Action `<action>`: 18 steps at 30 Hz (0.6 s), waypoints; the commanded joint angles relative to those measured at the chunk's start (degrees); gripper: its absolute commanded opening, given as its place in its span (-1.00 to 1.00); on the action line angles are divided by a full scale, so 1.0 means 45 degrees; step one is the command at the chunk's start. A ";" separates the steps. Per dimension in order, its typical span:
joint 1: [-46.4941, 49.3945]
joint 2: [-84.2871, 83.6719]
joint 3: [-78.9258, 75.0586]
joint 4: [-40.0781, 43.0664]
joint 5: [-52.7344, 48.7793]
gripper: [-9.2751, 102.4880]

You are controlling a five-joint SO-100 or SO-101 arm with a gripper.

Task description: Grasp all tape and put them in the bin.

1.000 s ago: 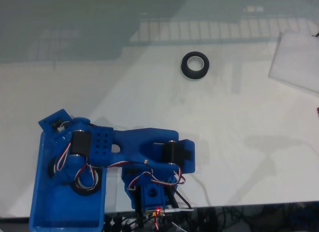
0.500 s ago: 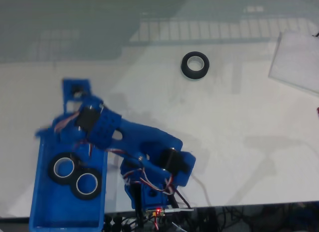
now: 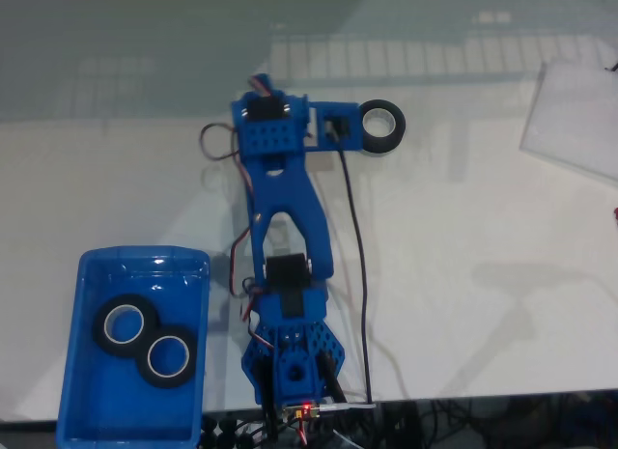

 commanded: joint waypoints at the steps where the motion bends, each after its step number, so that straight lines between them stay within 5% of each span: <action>1: 0.1406 -0.1133 -0.1367 -0.0156 0.0703 -0.02; 18: 0.3945 -0.6992 -0.6992 0.2148 0.2090 -0.13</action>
